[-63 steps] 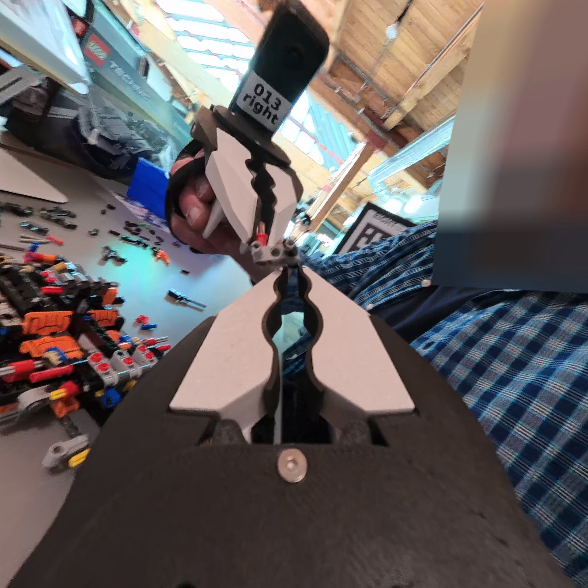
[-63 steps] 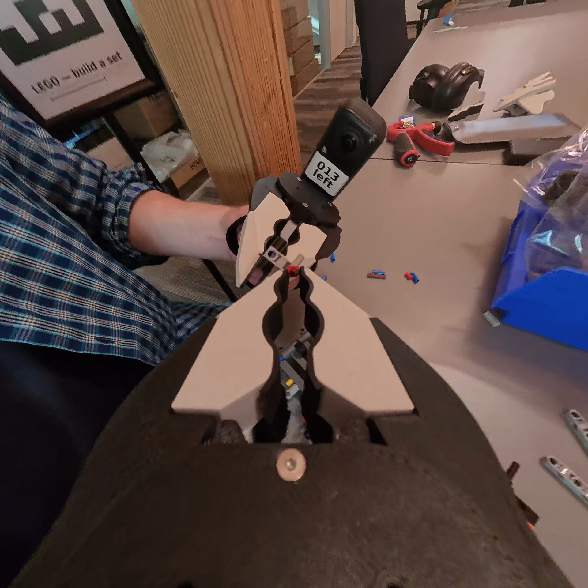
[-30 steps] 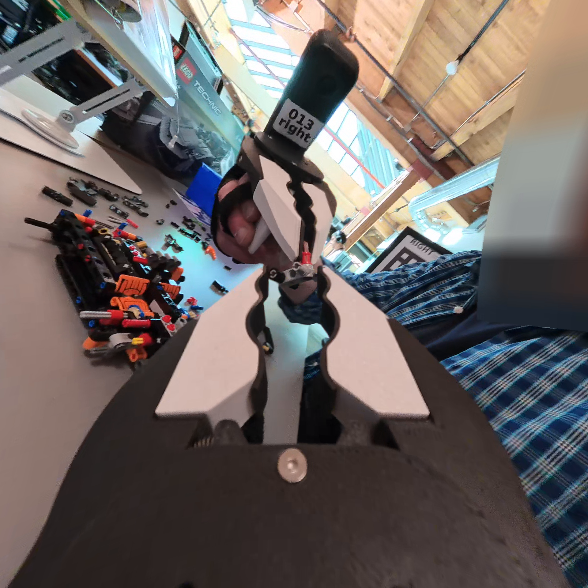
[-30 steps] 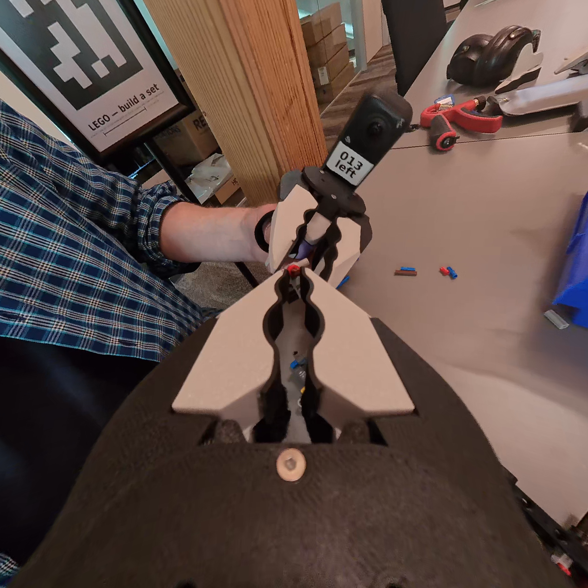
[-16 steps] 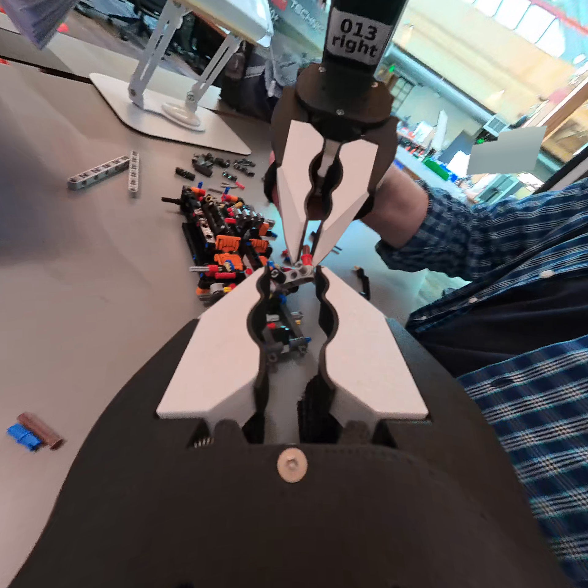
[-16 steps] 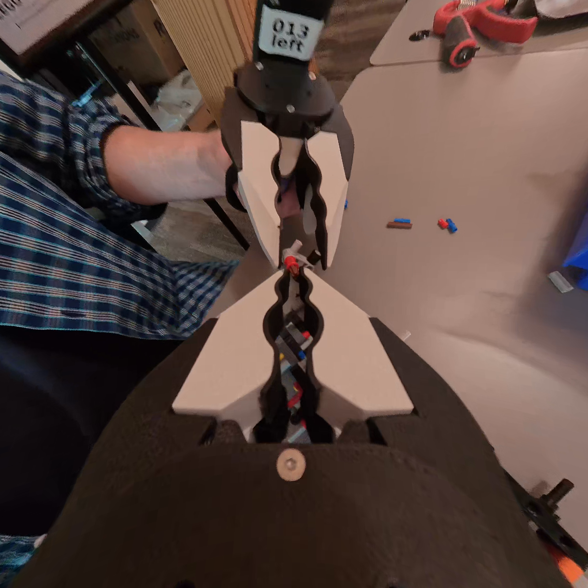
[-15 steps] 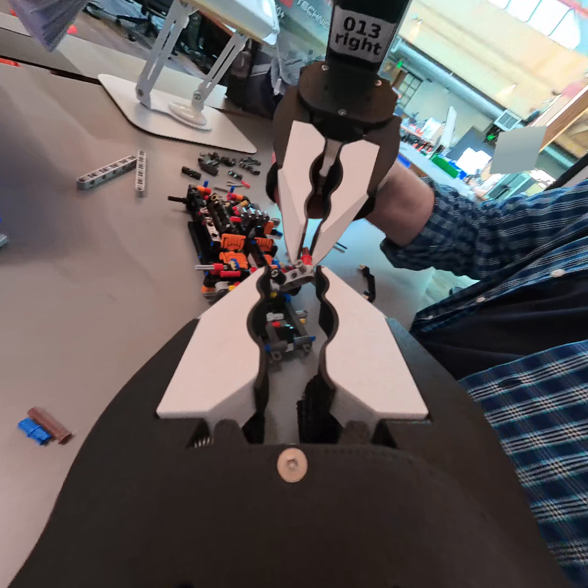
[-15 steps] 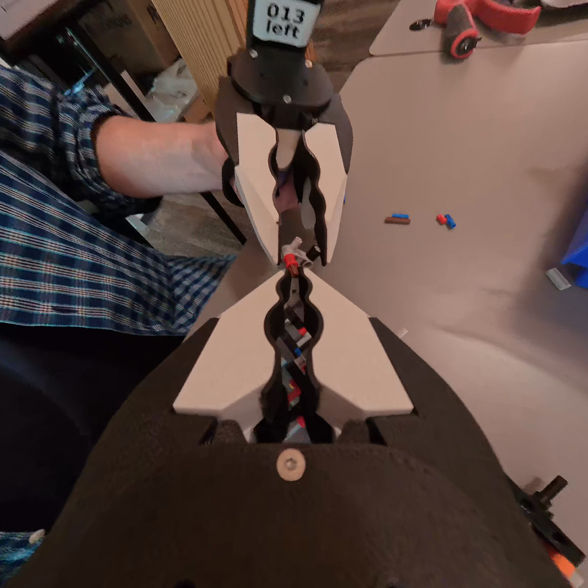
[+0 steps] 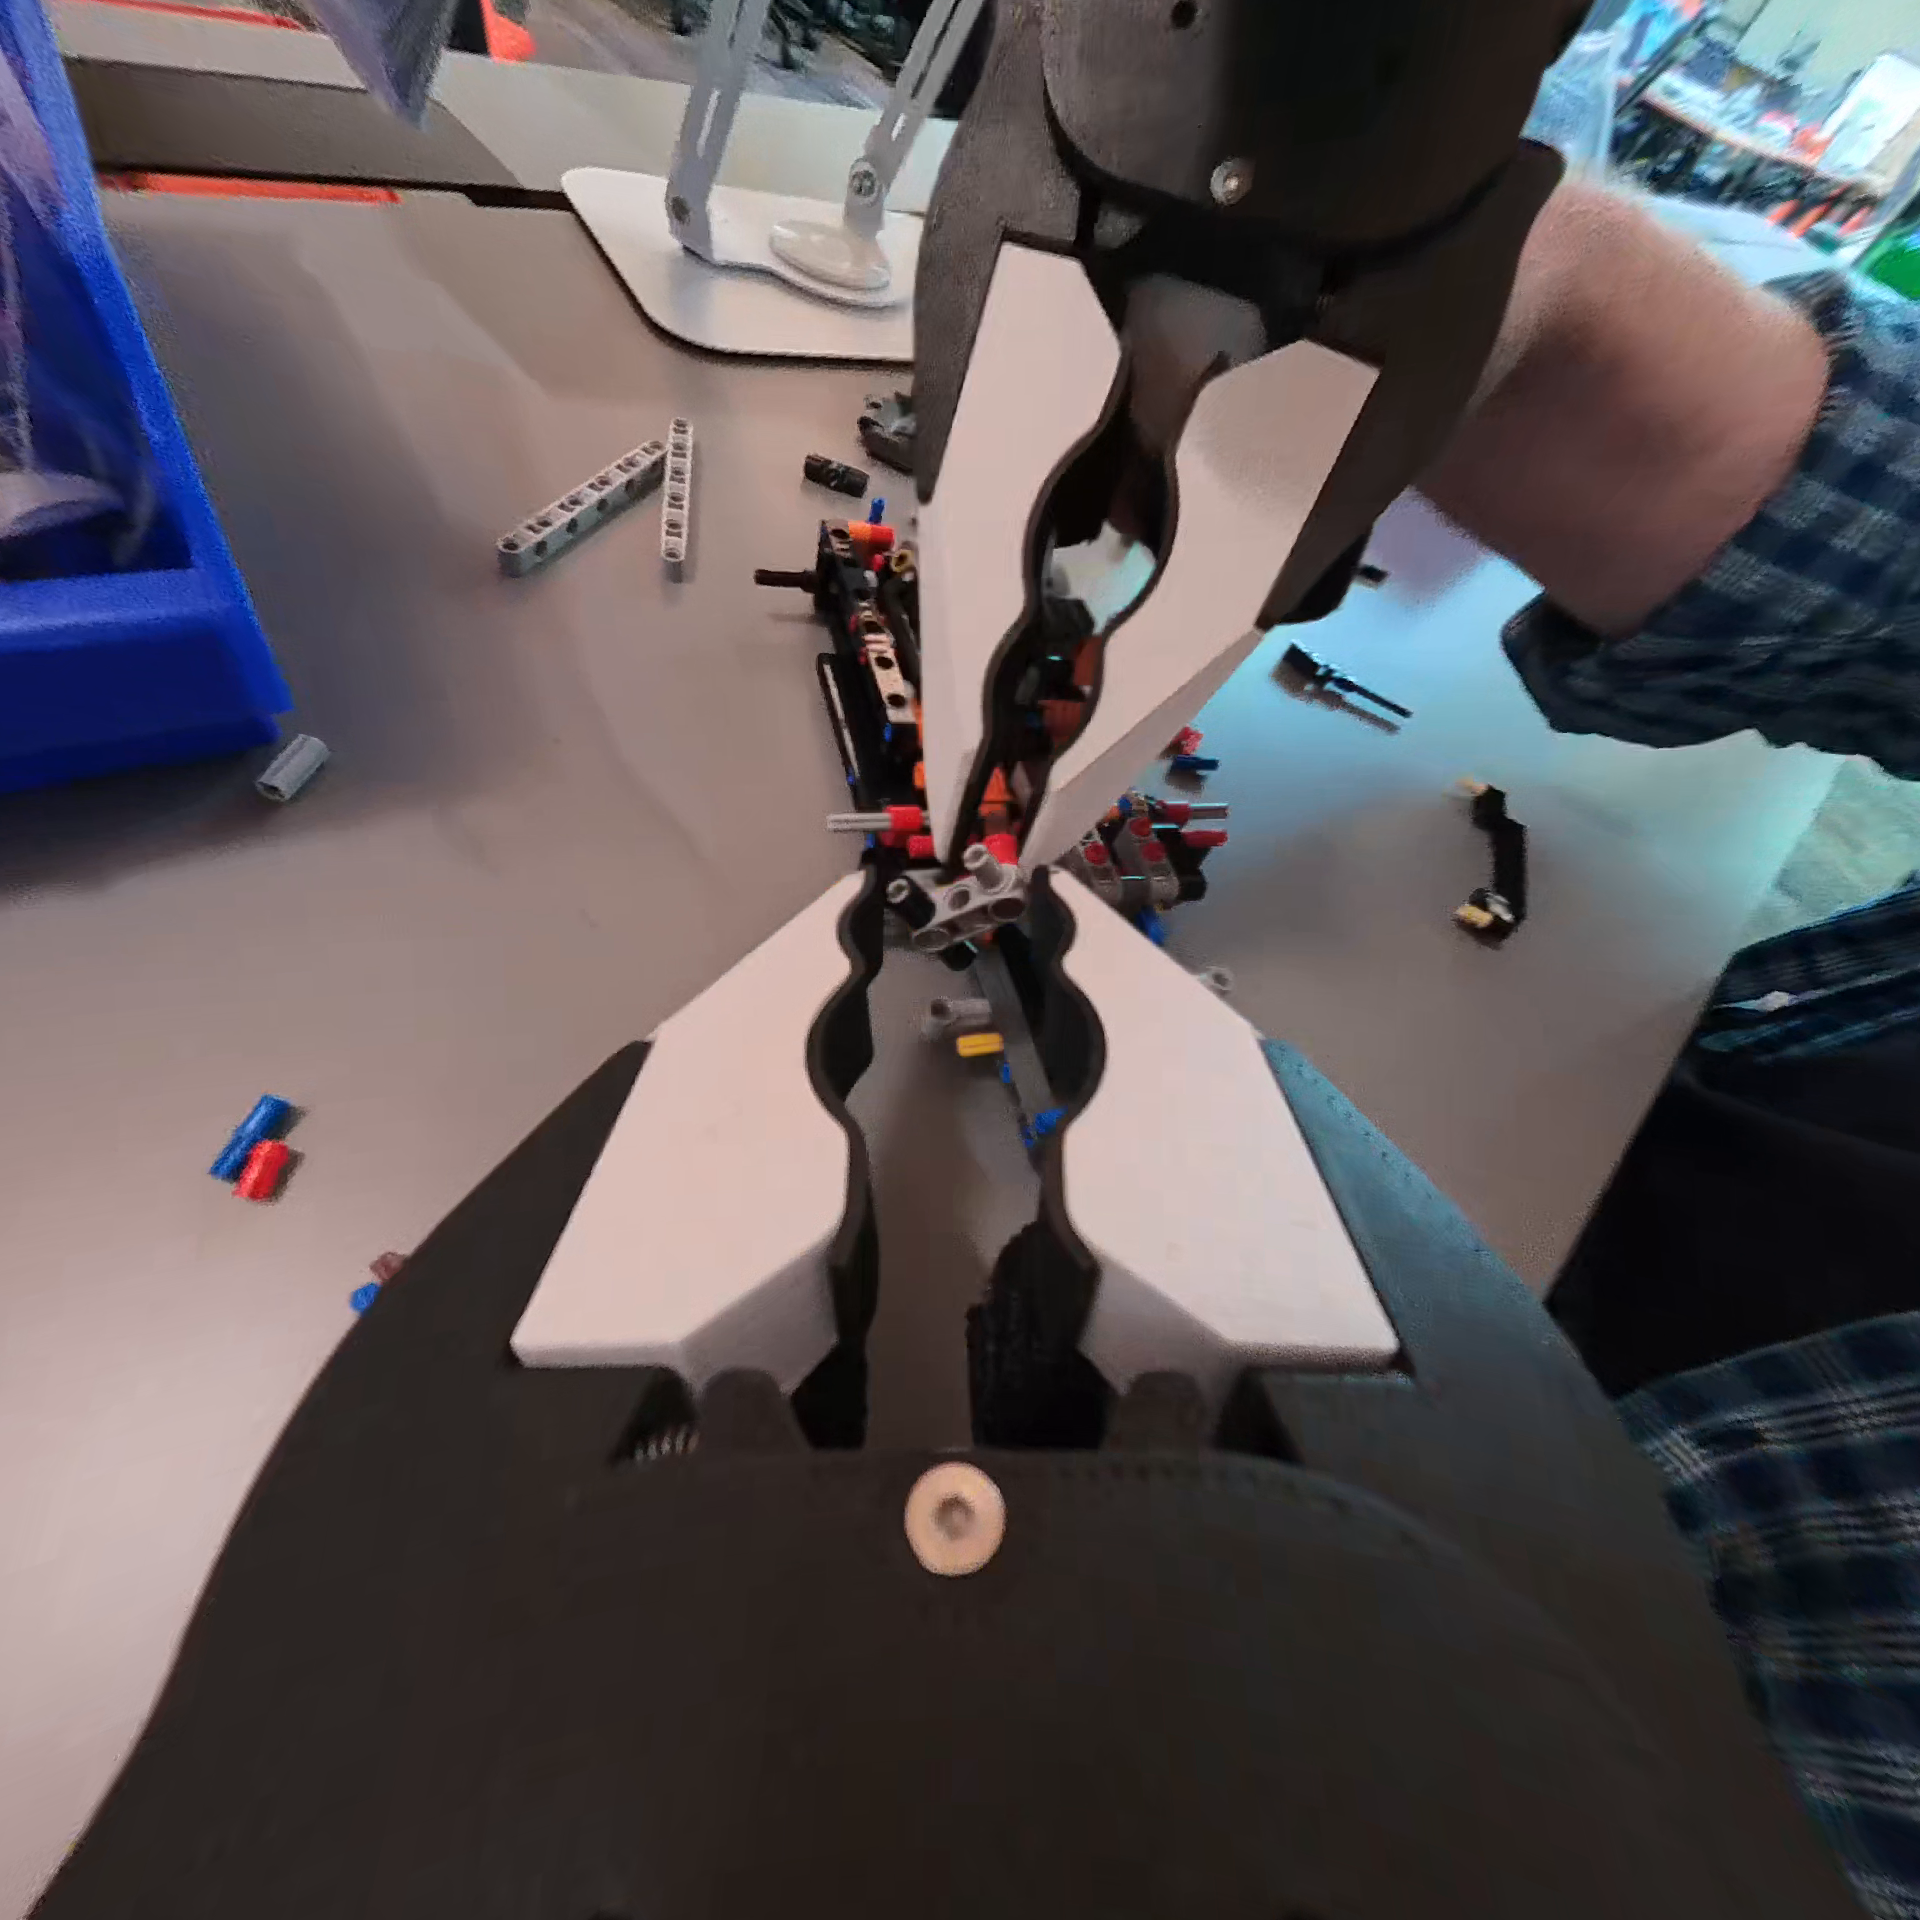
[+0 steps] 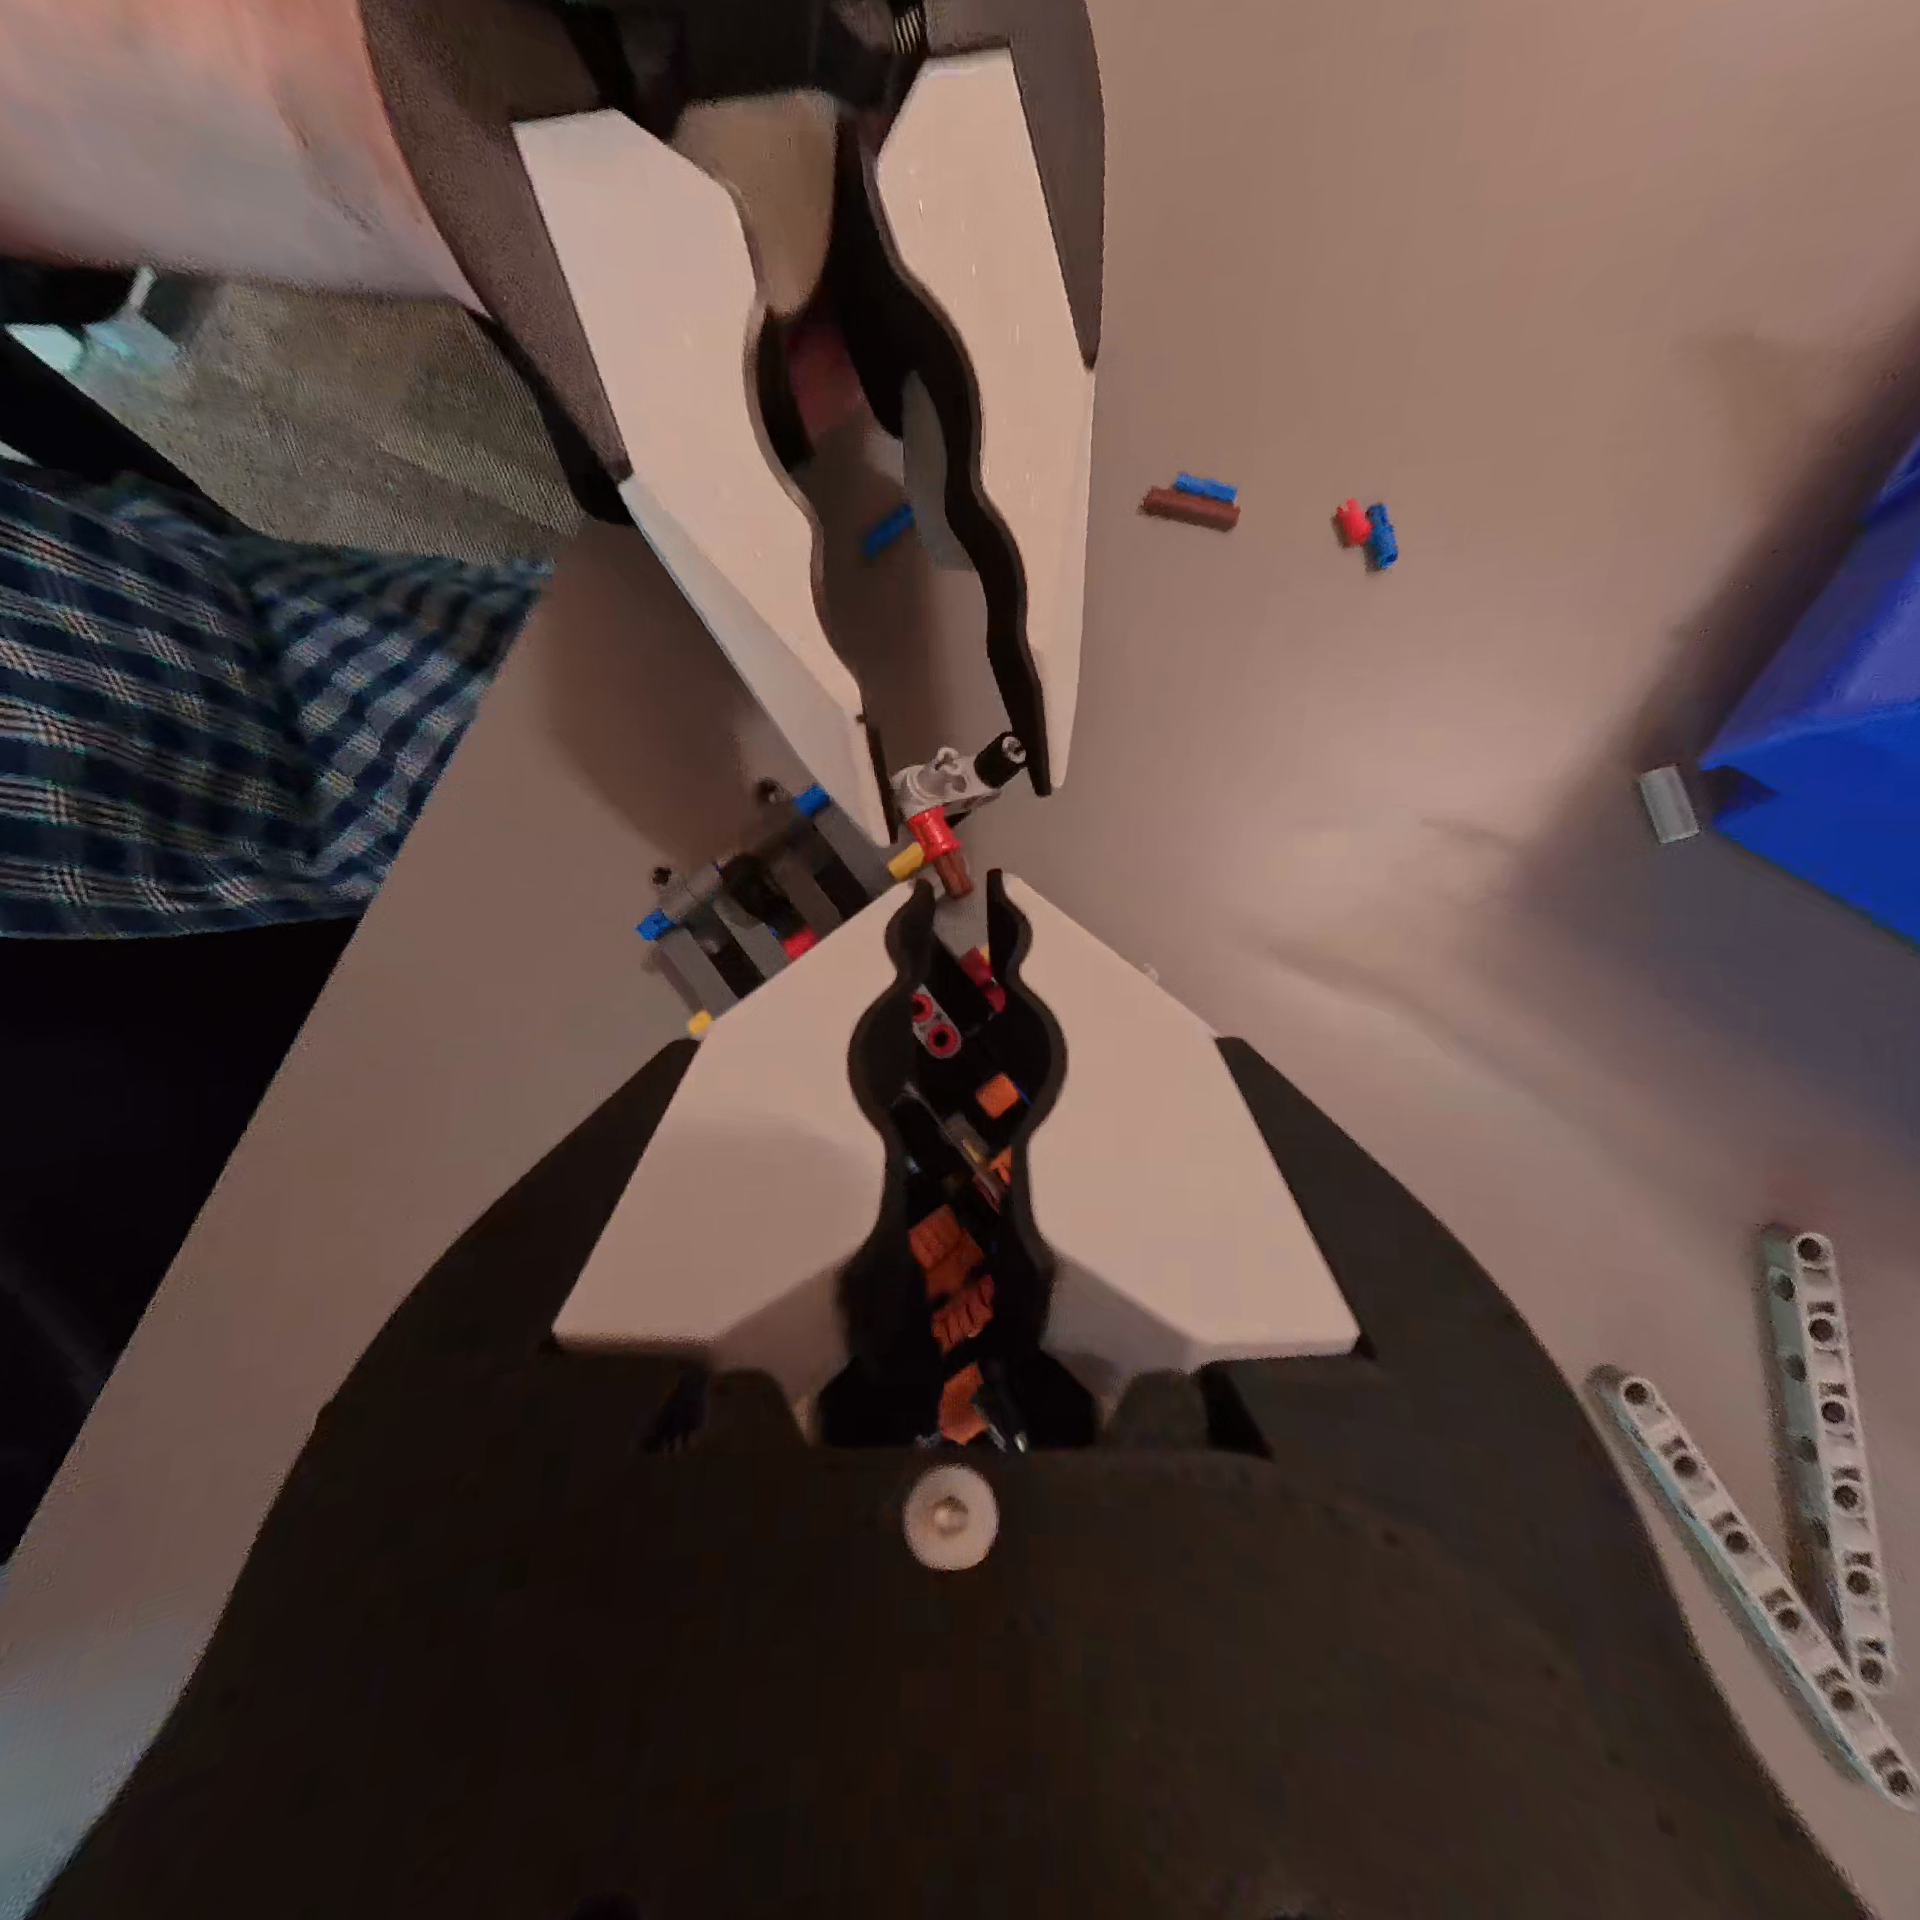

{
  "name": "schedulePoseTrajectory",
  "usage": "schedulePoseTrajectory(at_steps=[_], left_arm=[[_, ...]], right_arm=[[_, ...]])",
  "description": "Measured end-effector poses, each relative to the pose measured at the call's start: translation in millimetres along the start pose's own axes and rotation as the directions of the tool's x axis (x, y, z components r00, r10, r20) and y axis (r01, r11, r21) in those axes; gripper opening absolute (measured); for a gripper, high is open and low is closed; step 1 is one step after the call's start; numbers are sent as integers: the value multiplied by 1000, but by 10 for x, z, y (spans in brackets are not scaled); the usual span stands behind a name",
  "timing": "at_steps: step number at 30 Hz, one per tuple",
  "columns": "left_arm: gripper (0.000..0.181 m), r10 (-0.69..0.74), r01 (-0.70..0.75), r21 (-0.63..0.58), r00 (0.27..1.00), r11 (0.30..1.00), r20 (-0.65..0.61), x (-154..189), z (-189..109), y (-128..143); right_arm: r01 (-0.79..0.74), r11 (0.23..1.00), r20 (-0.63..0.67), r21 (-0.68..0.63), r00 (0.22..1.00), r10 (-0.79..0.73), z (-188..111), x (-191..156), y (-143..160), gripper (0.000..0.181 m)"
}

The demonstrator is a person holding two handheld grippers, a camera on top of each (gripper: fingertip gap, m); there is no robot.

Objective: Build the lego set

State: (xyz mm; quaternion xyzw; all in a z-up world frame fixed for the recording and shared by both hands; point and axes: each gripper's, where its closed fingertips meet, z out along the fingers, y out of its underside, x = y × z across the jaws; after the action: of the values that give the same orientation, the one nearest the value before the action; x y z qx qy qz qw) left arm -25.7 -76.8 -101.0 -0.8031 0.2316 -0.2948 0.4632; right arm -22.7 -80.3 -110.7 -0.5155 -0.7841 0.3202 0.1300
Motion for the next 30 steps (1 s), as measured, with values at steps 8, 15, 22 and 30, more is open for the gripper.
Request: schedulePoseTrajectory(at_steps=[8,15,22,30], left_arm=[[28,192,-177,-93,963,980,189,-160,47,5],[28,407,-350,-235,870,907,277,-176,117,19],[28,434,-366,-263,853,893,289,-214,87,74],[33,390,-319,-275,882,907,264,-237,50,177]], right_arm=[[-71,996,-24,48,997,72,-176,124,-95,12],[-162,986,-6,38,987,162,-19,132,-123,11],[-171,985,36,28,985,170,67,93,-137,4],[-191,981,80,32,979,188,133,71,-117,2]])
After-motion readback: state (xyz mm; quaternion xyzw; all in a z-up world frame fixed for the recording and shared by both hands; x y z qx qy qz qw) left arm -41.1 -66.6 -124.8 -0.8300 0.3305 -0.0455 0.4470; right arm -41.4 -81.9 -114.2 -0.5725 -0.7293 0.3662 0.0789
